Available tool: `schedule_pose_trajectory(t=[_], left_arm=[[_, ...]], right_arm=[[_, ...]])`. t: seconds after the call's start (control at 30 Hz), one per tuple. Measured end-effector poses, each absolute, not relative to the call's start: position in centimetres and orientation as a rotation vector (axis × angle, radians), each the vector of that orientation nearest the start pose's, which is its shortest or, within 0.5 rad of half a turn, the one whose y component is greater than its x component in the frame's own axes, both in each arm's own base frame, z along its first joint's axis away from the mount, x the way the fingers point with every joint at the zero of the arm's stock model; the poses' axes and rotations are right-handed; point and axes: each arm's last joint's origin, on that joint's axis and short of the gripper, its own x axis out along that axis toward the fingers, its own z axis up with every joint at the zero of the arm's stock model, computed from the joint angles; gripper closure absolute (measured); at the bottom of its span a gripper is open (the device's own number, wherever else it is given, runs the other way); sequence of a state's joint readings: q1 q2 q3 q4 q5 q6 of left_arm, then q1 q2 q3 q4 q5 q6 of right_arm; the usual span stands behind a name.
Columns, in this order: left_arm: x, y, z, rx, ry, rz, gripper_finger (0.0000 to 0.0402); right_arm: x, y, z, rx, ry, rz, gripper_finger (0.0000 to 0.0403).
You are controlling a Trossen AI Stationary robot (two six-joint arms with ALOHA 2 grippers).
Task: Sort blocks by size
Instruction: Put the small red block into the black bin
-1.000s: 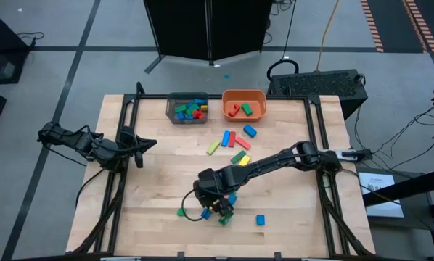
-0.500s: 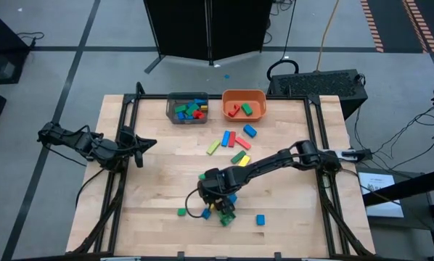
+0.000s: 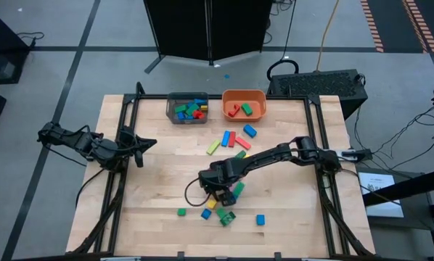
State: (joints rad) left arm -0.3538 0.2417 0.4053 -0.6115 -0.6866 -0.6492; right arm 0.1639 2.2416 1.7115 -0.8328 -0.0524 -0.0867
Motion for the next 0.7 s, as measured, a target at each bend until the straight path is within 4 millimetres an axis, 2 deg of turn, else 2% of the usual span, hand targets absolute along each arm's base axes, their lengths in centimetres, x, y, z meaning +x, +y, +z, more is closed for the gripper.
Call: schedule_pose_trajectory(t=[0.27,0.7], left_arm=[[7.8,-0.9,22.7,-0.409,0.262,0.448,0.0402],[7.8,-0.9,22.7,-0.408,0.262,0.447,0.0402]], right_arm=[[43.8,6.3,14.3,-0.083,1.397,0.127,0.0103],[43.6,5.8,14.3,0.187,1.422,-0.139,0.0103]])
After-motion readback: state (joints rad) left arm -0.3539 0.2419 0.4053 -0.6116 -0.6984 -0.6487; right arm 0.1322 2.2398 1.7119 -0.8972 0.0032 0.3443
